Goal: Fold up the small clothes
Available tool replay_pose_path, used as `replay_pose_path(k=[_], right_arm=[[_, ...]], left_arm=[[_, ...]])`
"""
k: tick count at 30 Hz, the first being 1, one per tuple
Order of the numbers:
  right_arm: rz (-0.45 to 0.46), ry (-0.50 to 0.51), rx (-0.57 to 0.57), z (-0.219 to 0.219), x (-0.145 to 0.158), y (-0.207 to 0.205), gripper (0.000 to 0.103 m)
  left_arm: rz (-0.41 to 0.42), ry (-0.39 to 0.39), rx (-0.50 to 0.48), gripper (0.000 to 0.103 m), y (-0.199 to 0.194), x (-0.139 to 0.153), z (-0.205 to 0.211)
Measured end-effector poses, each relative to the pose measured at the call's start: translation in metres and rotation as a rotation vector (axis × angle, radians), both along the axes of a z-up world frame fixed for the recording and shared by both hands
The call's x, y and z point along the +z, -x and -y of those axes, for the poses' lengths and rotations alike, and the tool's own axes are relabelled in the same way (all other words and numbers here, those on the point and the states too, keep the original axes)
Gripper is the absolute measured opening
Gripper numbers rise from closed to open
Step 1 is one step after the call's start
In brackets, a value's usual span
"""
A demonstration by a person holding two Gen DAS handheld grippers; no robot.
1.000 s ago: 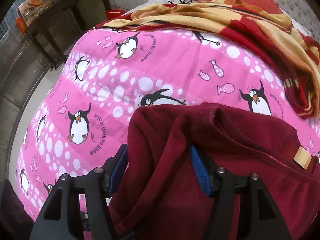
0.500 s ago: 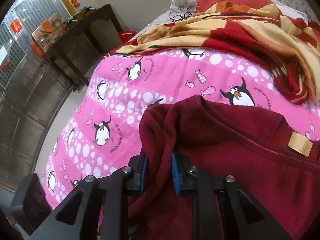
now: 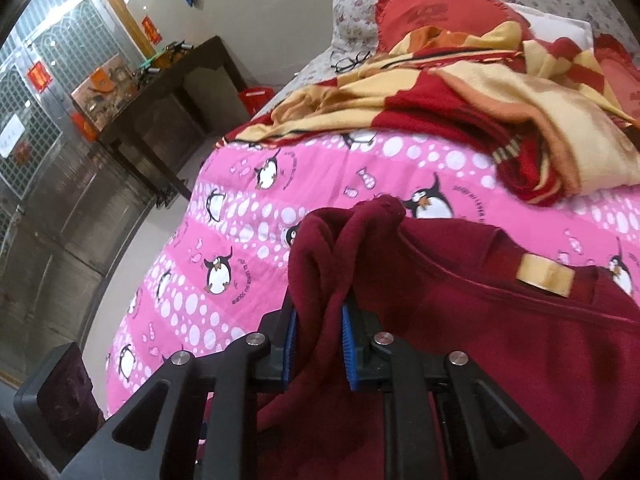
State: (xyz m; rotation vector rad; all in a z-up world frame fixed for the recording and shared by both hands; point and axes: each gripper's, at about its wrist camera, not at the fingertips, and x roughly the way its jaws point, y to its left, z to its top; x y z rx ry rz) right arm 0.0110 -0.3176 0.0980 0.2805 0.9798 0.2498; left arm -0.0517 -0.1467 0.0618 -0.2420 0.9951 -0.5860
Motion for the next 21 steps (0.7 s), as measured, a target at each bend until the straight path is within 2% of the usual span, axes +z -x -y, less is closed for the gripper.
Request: replay_pose_path(k=[11,21], right_arm=[[0.058,-0.046,-0.070,0.048,0.029,0.038,0.044],[0.099,-0.092,-0.165,0.098,0.043,0.075,0.044]], left_arm=[[0.055,-0.017,-0.094,0.025,0.023,0.035,0.054],[0.078,-0.030,-0.158,0.025,0.045,0.052,0.101]])
